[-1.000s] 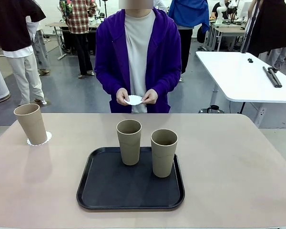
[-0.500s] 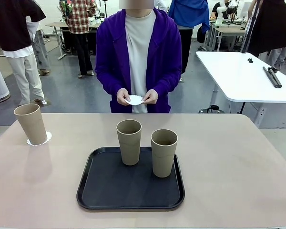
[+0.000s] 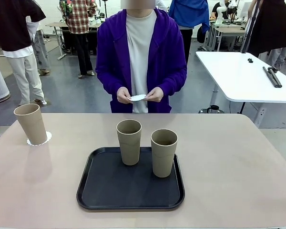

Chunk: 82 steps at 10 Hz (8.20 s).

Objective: Place coasters on the table and set cups on them.
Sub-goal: Take one Reusable plastic cup from the Flat Tray and place it on a coaster set by the human.

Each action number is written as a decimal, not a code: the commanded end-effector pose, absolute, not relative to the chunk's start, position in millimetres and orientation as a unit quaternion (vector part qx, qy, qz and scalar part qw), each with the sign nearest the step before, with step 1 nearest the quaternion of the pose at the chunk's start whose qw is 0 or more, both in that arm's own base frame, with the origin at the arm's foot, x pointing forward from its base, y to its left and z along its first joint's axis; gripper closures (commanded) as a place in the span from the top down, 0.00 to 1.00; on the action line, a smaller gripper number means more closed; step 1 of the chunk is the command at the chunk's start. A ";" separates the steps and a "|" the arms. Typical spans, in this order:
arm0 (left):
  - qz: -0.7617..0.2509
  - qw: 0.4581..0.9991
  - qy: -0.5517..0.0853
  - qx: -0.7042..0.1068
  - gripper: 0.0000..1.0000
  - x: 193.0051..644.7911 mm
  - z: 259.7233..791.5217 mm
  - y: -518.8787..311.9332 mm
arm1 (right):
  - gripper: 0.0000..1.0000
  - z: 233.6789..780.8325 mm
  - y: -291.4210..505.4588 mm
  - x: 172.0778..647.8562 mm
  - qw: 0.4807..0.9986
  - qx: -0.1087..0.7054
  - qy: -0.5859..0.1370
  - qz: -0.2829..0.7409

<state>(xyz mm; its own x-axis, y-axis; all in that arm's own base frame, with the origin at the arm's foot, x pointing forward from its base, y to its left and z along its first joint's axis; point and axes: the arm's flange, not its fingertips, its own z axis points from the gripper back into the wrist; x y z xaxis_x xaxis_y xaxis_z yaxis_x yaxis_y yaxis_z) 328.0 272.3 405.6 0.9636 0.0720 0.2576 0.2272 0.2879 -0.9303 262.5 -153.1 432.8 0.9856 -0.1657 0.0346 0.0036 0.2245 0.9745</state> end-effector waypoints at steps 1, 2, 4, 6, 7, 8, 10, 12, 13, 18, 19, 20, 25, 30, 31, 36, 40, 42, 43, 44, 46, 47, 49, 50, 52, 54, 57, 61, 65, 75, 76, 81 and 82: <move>-0.046 0.790 -0.127 -0.597 1.00 329.4 406.4 275.0 | 1.00 433.2 -153.1 262.7 0.776 0.625 -0.068 -0.050; -0.046 0.790 -0.127 -0.597 1.00 329.4 406.4 275.0 | 1.00 433.2 -153.1 262.7 0.776 0.625 -0.068 -0.050; -0.046 0.790 -0.127 -0.597 1.00 329.4 406.4 275.0 | 1.00 433.2 -153.1 262.7 0.776 0.625 -0.068 -0.050; -0.046 0.790 -0.127 -0.597 1.00 329.4 406.4 275.0 | 1.00 433.2 -153.1 262.7 0.776 0.625 -0.068 -0.050; -0.046 0.790 -0.127 -0.597 1.00 329.4 406.4 275.0 | 1.00 433.2 -153.1 262.7 0.776 0.625 -0.068 -0.050; -0.046 0.790 -0.127 -0.597 1.00 329.4 406.4 275.0 | 1.00 433.2 -153.1 262.7 0.776 0.625 -0.068 -0.050; -0.046 0.790 -0.127 -0.597 1.00 329.4 406.4 275.0 | 1.00 433.2 -153.1 262.7 0.776 0.625 -0.068 -0.050; -0.046 0.790 -0.127 -0.597 1.00 329.4 406.4 275.0 | 1.00 433.2 -153.1 262.7 0.776 0.625 -0.068 -0.050; -0.046 0.790 -0.127 -0.597 1.00 329.4 406.4 275.0 | 1.00 433.2 -153.1 262.7 0.776 0.625 -0.068 -0.050; -0.046 0.790 -0.127 -0.597 1.00 329.4 406.4 275.0 | 1.00 433.2 -153.1 262.7 0.776 0.625 -0.068 -0.050; -0.046 0.790 -0.127 -0.597 1.00 329.4 406.4 275.0 | 1.00 433.2 -153.1 262.7 0.776 0.625 -0.068 -0.050; -0.046 0.790 -0.127 -0.597 1.00 329.4 406.4 275.0 | 1.00 433.2 -153.1 262.7 0.776 0.625 -0.068 -0.050; -0.046 0.790 -0.127 -0.597 1.00 329.4 406.4 275.0 | 1.00 433.2 -153.1 262.7 0.776 0.625 -0.068 -0.050; -0.046 0.790 -0.127 -0.597 1.00 329.4 406.4 275.0 | 1.00 433.2 -153.1 262.7 0.776 0.625 -0.068 -0.050; -0.046 0.790 -0.127 -0.597 1.00 329.4 406.4 275.0 | 1.00 433.2 -153.1 262.7 0.776 0.625 -0.068 -0.050; -0.046 0.790 -0.127 -0.597 1.00 329.4 406.4 275.0 | 1.00 460.7 -145.7 288.5 0.820 0.568 -0.073 -0.024; -0.046 0.790 -0.127 -0.597 1.00 329.4 406.4 275.0 | 1.00 520.7 -68.6 353.9 0.931 0.318 -0.091 0.156; -0.046 0.790 -0.127 -0.597 1.00 329.4 406.4 275.0 | 1.00 537.2 -7.7 361.6 0.942 0.205 -0.096 0.248; -0.046 0.790 -0.127 -0.597 1.00 329.4 406.4 275.0 | 1.00 537.8 24.1 359.3 0.935 0.168 -0.083 0.302; -0.046 0.790 -0.127 -0.597 1.00 329.4 406.4 275.0 | 1.00 531.5 51.5 355.5 0.929 0.125 -0.073 0.340; -0.046 0.790 -0.127 -0.597 1.00 329.4 406.4 275.0 | 1.00 507.2 95.2 356.9 0.916 0.054 -0.054 0.394; -0.046 0.790 -0.127 -0.597 1.00 329.4 406.4 275.0 | 1.00 495.7 109.6 354.5 0.907 0.047 -0.043 0.416; -0.046 0.790 -0.127 -0.597 1.00 329.4 406.4 275.0 | 1.00 478.9 126.8 351.9 0.892 0.062 -0.030 0.447; -0.046 0.790 -0.127 -0.597 1.00 329.4 406.4 275.0 | 1.00 495.0 121.8 348.2 0.897 0.057 -0.035 0.436; -0.046 0.790 -0.127 -0.597 1.00 329.4 406.4 275.0 | 1.00 495.0 121.8 348.2 0.897 0.057 -0.035 0.436; -0.046 0.790 -0.127 -0.597 1.00 329.4 406.4 275.0 | 1.00 495.0 121.8 348.2 0.897 0.057 -0.035 0.436; -0.046 0.790 -0.127 -0.597 1.00 329.4 406.4 275.0 | 1.00 475.6 92.1 358.7 0.805 0.269 -0.185 0.495; -0.046 0.790 -0.127 -0.597 1.00 329.4 406.4 275.0 | 1.00 432.3 64.2 365.9 0.665 0.398 -0.355 0.524; -0.046 0.790 -0.127 -0.597 1.00 329.4 406.4 275.0 | 1.00 373.7 60.2 369.2 0.637 0.409 -0.374 0.536; -0.046 0.790 -0.127 -0.597 1.00 329.4 406.4 275.0 | 1.00 338.2 59.7 379.6 0.640 0.424 -0.344 0.541; -0.046 0.790 -0.127 -0.597 1.00 329.4 406.4 275.0 | 1.00 338.2 59.7 379.6 0.640 0.424 -0.344 0.541; -0.046 0.790 -0.127 -0.597 1.00 329.4 406.4 275.0 | 1.00 306.1 66.5 370.2 0.596 0.426 -0.428 0.530; -0.046 0.790 -0.127 -0.597 1.00 329.4 406.4 275.0 | 1.00 300.0 71.9 371.6 0.586 0.426 -0.441 0.530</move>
